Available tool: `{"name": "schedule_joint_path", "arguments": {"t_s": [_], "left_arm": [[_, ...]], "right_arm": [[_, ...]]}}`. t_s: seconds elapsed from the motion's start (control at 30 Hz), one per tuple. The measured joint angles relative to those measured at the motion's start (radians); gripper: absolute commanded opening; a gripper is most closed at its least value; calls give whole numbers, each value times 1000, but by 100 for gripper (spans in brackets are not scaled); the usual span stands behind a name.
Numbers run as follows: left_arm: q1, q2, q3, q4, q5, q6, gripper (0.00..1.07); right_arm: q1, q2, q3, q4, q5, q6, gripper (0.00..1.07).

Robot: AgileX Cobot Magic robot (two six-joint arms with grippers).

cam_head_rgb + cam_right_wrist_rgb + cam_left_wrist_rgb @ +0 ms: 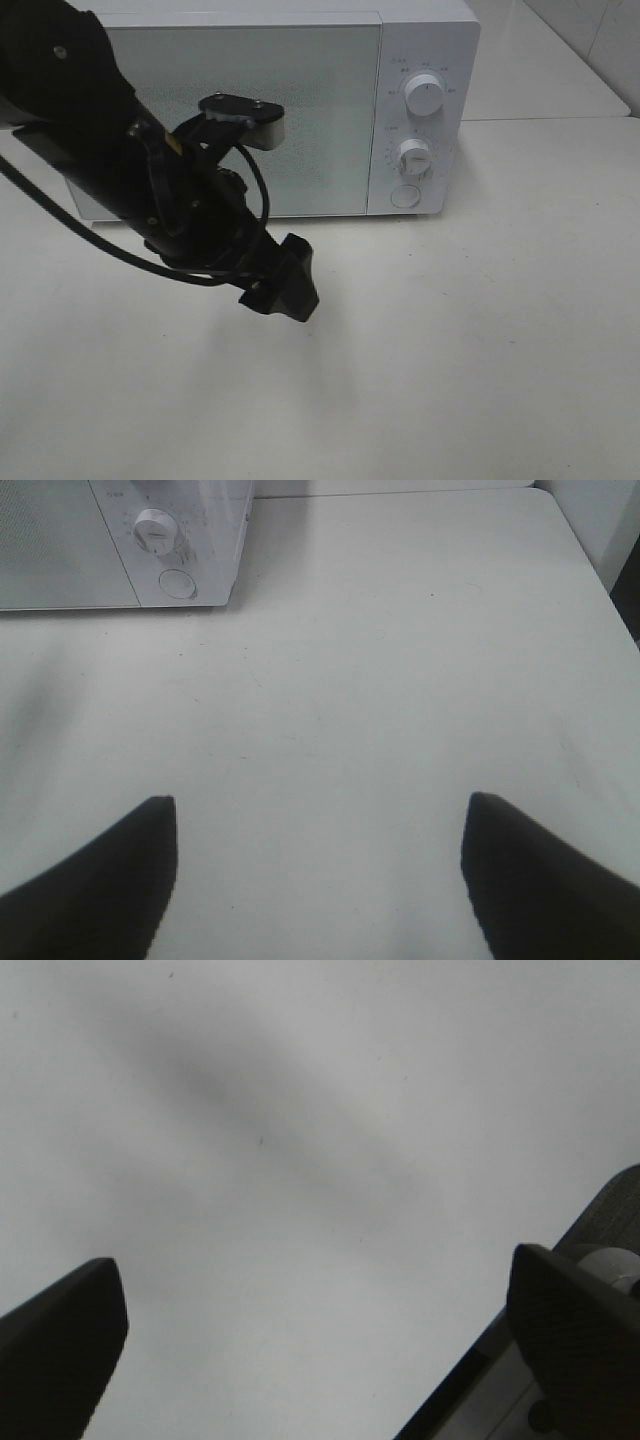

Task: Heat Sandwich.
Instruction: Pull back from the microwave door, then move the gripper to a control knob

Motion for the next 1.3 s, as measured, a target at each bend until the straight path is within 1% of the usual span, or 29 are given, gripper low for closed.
{"name": "schedule_joint_path", "arguments": {"t_s": [0.07,0.13,0.23,0.27,0.3,0.37,0.4,0.43,0.47,0.57,0.6,0.63,0.7,0.73,0.77,0.87,0.9,0.97,1.03,1.07,1.1,1.2,1.27,1.3], "left_arm": [[14,-5,0,0,20,-7,98],[68,-24,0,4,84,-22,98],[127,-42,0,12,144,-31,98],[127,-42,0,12,144,-31,98],[162,-49,0,28,180,-44,98],[197,-59,0,47,212,-61,98],[211,-65,0,62,228,-74,98],[211,-65,0,62,228,-74,98],[241,-79,0,96,257,-99,98],[290,-108,1,154,290,-138,98],[290,-108,1,154,290,-138,98],[322,-128,1,195,312,-170,98],[358,-149,1,238,330,-201,98],[397,-171,1,271,353,-220,98],[397,-171,1,271,353,-220,98],[457,-207,1,304,383,-232,98],[492,-232,1,320,405,-238,98],[508,-248,1,326,416,-240,98],[548,-278,1,338,429,-240,98],[586,-312,1,345,442,-243,98],[586,-312,1,345,442,-243,98],[636,-362,1,350,454,-243,98],[648,-377,1,350,455,-243,98],[672,-418,13,354,452,-243,98]], "right_arm": [[0,0,0,0,0,0,75],[0,0,0,0,0,0,75],[0,0,0,0,0,0,75],[0,0,0,0,0,0,75],[0,0,0,0,0,0,75],[0,0,0,0,0,0,75],[0,0,0,0,0,0,75],[0,0,0,0,0,0,75],[0,0,0,0,0,0,75],[0,0,0,0,0,0,75],[0,0,0,0,0,0,75],[0,0,0,0,0,0,75],[0,0,0,0,0,0,75],[0,0,0,0,0,0,75],[0,0,0,0,0,0,75],[0,0,0,0,0,0,75],[0,0,0,0,0,0,75],[0,0,0,0,0,0,75],[0,0,0,0,0,0,75],[0,0,0,0,0,0,75],[0,0,0,0,0,0,75],[0,0,0,0,0,0,75],[0,0,0,0,0,0,75],[0,0,0,0,0,0,75]]}}
